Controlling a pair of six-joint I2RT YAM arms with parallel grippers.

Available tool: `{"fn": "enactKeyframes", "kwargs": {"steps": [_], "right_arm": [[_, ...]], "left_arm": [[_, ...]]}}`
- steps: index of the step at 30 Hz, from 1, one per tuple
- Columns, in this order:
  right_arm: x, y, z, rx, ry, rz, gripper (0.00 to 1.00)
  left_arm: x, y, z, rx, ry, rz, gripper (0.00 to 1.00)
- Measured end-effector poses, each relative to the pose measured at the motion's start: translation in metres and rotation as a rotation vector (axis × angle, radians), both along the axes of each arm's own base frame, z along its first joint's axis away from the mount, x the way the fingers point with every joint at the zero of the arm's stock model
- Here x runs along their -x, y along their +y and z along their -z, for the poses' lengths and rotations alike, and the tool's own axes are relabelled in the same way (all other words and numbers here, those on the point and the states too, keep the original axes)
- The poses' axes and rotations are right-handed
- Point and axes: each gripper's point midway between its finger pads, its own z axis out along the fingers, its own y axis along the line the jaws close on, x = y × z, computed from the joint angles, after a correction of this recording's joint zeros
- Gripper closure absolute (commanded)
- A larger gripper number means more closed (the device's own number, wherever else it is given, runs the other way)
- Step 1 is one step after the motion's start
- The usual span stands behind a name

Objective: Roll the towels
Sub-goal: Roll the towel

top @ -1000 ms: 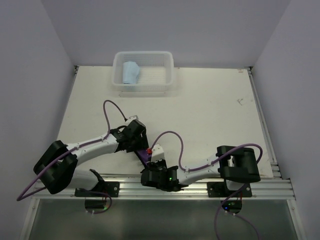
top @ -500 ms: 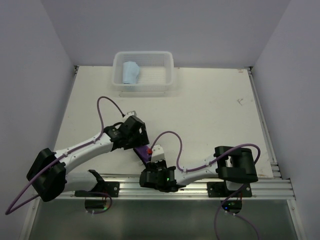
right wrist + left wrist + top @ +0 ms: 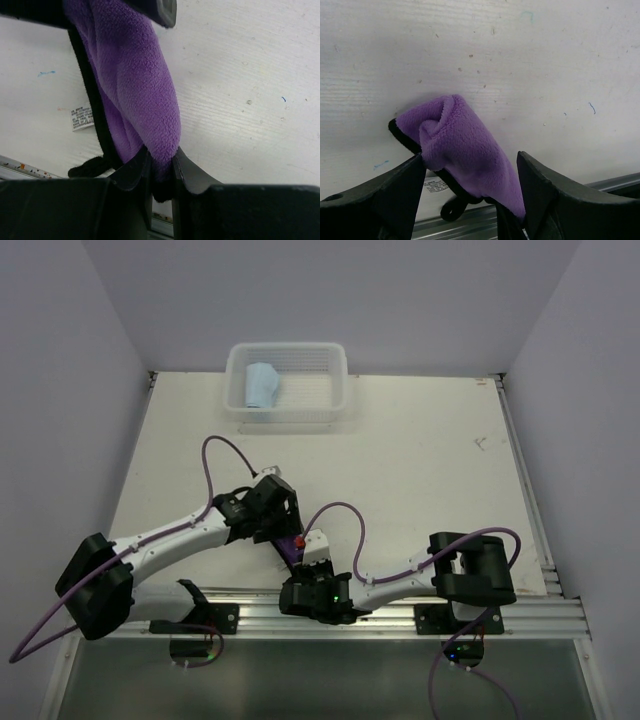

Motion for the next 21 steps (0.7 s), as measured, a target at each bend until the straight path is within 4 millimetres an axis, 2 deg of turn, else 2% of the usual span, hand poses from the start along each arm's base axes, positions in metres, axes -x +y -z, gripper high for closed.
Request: {"fn": "enactKeyframes", "kwargs": {"steps": [8,12,21], "right_arm": [[0.000,0.000,0.000,0.000,0.000,0.000,1.00],[0.000,0.000,0.000,0.000,0.001,0.000,1.00],[0.000,0.000,0.001,0.006,-0.003,-0.009,1.00]], "left_arm": [[0.005,-0.002,0.012,-0.037,0.025,0.018,0.29],[0.003,0.001,0.018,-0.065,0.028,0.010,0.40],[-0.004,0.004,0.030,-0.111,0.019,0.003,0.55]]}}
